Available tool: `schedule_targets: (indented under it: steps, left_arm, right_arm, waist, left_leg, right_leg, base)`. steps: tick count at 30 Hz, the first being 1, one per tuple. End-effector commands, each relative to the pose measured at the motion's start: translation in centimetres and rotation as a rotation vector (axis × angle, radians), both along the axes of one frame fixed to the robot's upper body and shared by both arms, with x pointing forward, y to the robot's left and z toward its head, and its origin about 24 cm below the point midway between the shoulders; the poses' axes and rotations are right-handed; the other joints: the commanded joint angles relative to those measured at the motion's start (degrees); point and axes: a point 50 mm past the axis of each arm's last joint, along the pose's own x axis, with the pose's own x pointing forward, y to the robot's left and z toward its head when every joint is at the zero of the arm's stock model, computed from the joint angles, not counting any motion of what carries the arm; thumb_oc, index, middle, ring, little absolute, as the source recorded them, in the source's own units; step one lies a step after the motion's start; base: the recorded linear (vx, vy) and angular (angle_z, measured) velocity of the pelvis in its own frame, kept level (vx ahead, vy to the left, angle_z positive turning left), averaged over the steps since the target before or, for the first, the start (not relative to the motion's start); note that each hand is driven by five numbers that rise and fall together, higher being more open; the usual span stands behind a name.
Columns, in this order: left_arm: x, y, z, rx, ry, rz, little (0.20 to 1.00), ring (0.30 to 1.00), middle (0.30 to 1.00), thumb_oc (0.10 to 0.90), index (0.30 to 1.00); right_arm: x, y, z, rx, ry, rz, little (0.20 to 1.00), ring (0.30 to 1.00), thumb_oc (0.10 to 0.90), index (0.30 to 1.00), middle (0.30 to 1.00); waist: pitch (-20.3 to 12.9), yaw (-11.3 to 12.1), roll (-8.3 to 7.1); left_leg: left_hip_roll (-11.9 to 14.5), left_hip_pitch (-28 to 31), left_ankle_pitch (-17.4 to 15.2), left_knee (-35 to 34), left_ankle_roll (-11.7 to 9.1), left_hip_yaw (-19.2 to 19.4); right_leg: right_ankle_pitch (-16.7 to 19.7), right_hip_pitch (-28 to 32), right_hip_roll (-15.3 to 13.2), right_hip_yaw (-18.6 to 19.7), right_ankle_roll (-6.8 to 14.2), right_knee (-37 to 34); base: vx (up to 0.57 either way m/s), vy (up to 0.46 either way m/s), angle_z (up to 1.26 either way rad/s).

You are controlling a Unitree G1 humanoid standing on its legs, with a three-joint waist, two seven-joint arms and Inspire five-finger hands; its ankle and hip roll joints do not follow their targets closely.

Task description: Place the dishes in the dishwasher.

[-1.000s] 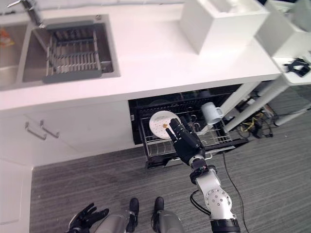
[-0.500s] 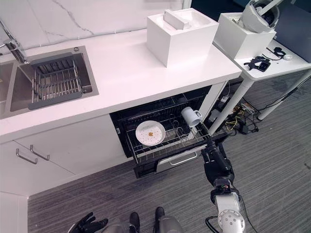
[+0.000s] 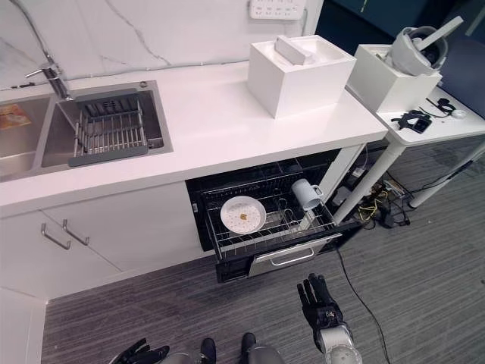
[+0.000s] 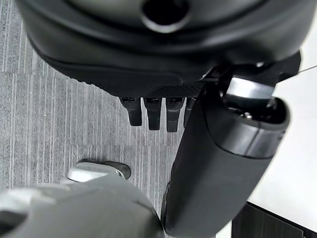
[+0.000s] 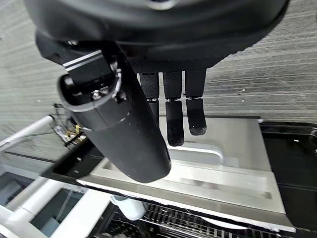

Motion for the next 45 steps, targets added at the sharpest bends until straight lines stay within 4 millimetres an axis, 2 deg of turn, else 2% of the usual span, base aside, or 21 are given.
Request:
schedule_targets:
  steps: [1, 10, 14, 26, 29, 33, 34, 36, 37, 39, 42, 43, 45]
  left_arm:
    - [-0.4, 0.7, 0.3, 0.026, -0.004, -0.042, 0.900, 0.900, 0.900, 0.800, 0.900]
    - [-0.7, 0.5, 0.0, 0.021, 0.021, -0.074, 0.900, 0.900, 0.900, 0.800, 0.900]
    - [-1.0, 0.6, 0.0, 0.021, 0.040, -0.081, 0.900, 0.900, 0.900, 0.800, 0.900]
    - [-1.4, 0.4, -0.1, 0.013, 0.061, -0.121, 0.900, 0.900, 0.900, 0.800, 0.900]
    - [-0.8, 0.4, 0.0, 0.007, 0.048, -0.147, 0.900, 0.900, 0.900, 0.800, 0.900]
    - [-0.3, -0.2, 0.0, -0.018, 0.040, -0.185, 0.900, 0.900, 0.900, 0.800, 0.900]
    - [-0.3, -0.3, 0.0, -0.026, 0.043, -0.201, 0.900, 0.900, 0.900, 0.800, 0.900]
    - [-0.3, -0.3, 0.0, -0.036, 0.046, -0.201, 0.900, 0.900, 0.900, 0.800, 0.900]
    - [-0.5, -0.2, -0.1, -0.039, 0.055, -0.193, 0.900, 0.900, 0.900, 0.800, 0.900]
    - [-0.6, 0.1, 0.0, -0.032, 0.059, -0.204, 0.900, 0.900, 0.900, 0.800, 0.900]
    - [-0.9, 0.7, 0.2, -0.023, 0.065, -0.209, 0.900, 0.900, 0.900, 0.800, 0.900]
    - [-0.8, 0.9, 0.3, -0.018, 0.066, -0.214, 0.900, 0.900, 0.900, 0.800, 0.900]
    - [-0.8, 1.1, 0.4, -0.013, 0.067, -0.219, 0.900, 0.900, 0.900, 0.800, 0.900]
  right_arm:
    - [2.9, -1.9, 3.6, -0.059, -0.208, -0.025, 0.300, 0.300, 0.400, 0.300, 0.300]
    - [4.1, -3.4, 3.5, -0.155, -0.180, -0.014, 0.300, 0.300, 0.400, 0.300, 0.300]
    - [5.0, -4.3, 4.2, -0.177, -0.185, -0.017, 0.300, 0.300, 0.400, 0.300, 0.300]
    - [10.4, -5.5, 9.4, -0.320, -0.257, 0.060, 0.300, 0.300, 0.400, 0.300, 0.300]
    - [12.6, -5.5, 12.2, -0.378, -0.300, 0.078, 0.300, 0.300, 0.400, 0.300, 0.300]
    - [14.3, -7.3, 16.3, -0.455, -0.360, 0.079, 0.300, 0.300, 0.400, 0.300, 0.300]
    - [14.9, -8.0, 18.3, -0.512, -0.387, 0.084, 0.300, 0.300, 0.400, 0.300, 0.300]
    - [15.5, -9.0, 20.9, -0.573, -0.423, 0.083, 0.300, 0.300, 0.400, 0.300, 0.300]
    - [16.1, -10.1, 24.5, -0.634, -0.476, 0.054, 0.300, 0.300, 0.400, 0.300, 0.300]
    - [16.2, -10.6, 26.1, -0.669, -0.496, 0.031, 0.300, 0.300, 0.400, 0.300, 0.300]
    - [16.4, -11.4, 29.8, -0.763, -0.546, -0.008, 0.300, 0.300, 0.400, 0.300, 0.300]
    - [16.2, -12.1, 32.1, -0.773, -0.585, -0.047, 0.300, 0.300, 0.400, 0.300, 0.300]
    - [16.1, -12.4, 33.3, -0.781, -0.603, -0.068, 0.300, 0.300, 0.400, 0.300, 0.300]
  waist:
    - [-0.2, 0.1, 1.50]
    - [-1.1, 2.1, 2.52]
    - [-1.3, 3.0, 3.11]
    - [-0.6, 7.1, 5.86]
    - [0.4, 7.8, 6.78]
    - [1.5, 8.9, 9.72]
    - [2.3, 9.2, 11.19]
    - [3.3, 9.4, 13.09]
    - [4.6, 9.9, 15.45]
    - [5.0, 10.4, 16.36]
    - [5.3, 11.2, 17.76]
    - [5.2, 11.8, 18.20]
    - [5.1, 12.3, 18.20]
  left_leg:
    - [6.2, 1.9, -7.5, 3.0, -4.4, 1.6]
    - [5.9, 2.3, -7.6, 3.0, -4.7, 0.4]
    - [5.6, 2.3, -7.4, 3.0, -4.8, -0.4]
    - [4.5, 1.7, -6.6, 3.0, -4.8, -2.3]
    - [4.1, 0.6, -5.9, 3.0, -4.9, -3.1]
    - [2.9, -1.4, -4.9, 3.0, -5.1, -4.0]
    - [2.4, -2.5, -4.3, 3.0, -5.2, -4.3]
    - [1.9, -3.9, -3.8, 3.0, -5.4, -4.5]
    - [1.1, -5.2, -3.5, 3.0, -5.9, -4.8]
    - [0.8, -6.0, -3.2, 3.0, -6.0, -4.9]
    - [0.4, -7.0, -3.1, 3.0, -6.2, -4.9]
    - [0.1, -7.3, -3.2, 3.0, -6.3, -5.0]
    - [0.0, -7.3, -3.2, 3.0, -6.4, -5.1]
  right_leg:
    - [-9.9, 2.1, -1.2, -1.0, 2.2, 2.2]
    - [-10.3, 3.1, -2.1, -2.6, 2.1, 2.2]
    - [-10.4, 3.5, -2.4, -3.1, 2.1, 2.2]
    - [-10.1, 4.1, -4.6, -5.8, 2.3, 2.2]
    - [-9.7, 3.4, -5.2, -6.3, 2.3, 2.2]
    - [-9.4, 2.1, -6.4, -7.6, 2.3, 2.2]
    - [-9.2, 1.2, -7.0, -8.0, 2.3, 2.2]
    - [-9.2, 0.2, -7.6, -8.4, 2.3, 2.2]
    - [-9.7, -0.7, -8.6, -8.6, 2.4, 2.2]
    - [-9.8, -1.2, -9.0, -8.9, 2.4, 2.2]
    - [-10.1, -1.7, -9.4, -9.6, 2.4, 2.2]
    - [-10.3, -1.9, -9.7, -10.2, 2.4, 2.2]
    - [-10.3, -1.7, -9.8, -10.6, 2.4, 2.2]
  base:
    - [0.04, -0.003, 0.09]
    - [0.04, 0.000, 0.09]
    - [0.05, -0.006, 0.13]
    - [0.07, 0.024, 0.14]
    - [0.06, 0.048, 0.05]
    - [0.07, 0.122, 0.26]
    - [0.00, 0.136, 0.42]
    - [-0.02, 0.172, 0.44]
    - [-0.02, 0.157, 0.61]
    - [-0.02, 0.064, 0.60]
    - [0.02, 0.021, 0.36]
    - [0.04, 0.006, 0.60]
    - [0.02, -0.018, 0.53]
